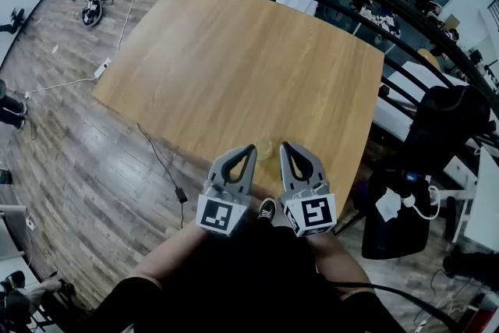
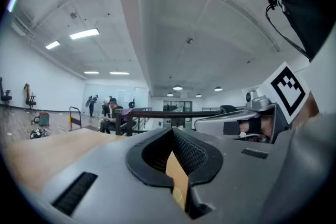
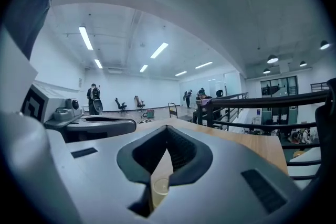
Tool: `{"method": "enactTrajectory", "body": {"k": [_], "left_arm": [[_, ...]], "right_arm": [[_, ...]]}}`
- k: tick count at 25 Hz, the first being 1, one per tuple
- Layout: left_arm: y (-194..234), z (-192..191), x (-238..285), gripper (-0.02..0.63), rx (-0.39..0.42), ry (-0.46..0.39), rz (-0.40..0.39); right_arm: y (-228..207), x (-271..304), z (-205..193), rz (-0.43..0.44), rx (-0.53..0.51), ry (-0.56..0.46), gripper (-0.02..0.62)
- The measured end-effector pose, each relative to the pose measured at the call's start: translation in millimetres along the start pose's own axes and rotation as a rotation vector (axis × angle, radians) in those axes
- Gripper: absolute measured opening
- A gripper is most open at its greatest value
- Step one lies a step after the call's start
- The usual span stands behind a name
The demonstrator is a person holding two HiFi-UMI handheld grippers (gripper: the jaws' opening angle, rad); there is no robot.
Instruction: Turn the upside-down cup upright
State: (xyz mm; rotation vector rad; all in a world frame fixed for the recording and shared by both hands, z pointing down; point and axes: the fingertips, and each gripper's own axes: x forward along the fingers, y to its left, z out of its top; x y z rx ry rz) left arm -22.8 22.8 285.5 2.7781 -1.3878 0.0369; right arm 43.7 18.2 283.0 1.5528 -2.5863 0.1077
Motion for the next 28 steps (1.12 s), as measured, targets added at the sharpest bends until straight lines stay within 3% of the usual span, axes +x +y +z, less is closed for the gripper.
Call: {"method": "enactTrajectory", "body": {"k": [4, 13, 28], "left_arm": [[-1, -1, -6, 0.006, -0.020, 0.020, 0.004], [-4, 14, 3, 0.006, -0.017, -0.018, -0.017], [-3, 12, 14, 0.006, -0.019, -0.015, -0.058]], "right_arm": [[19, -9, 2, 0.006, -0.041, -0.021, 0.015], [33, -6, 10, 0.027, -0.073, -0.020, 0.015], [24, 3, 12, 0.003, -0.057, -0.020, 0.014]]}}
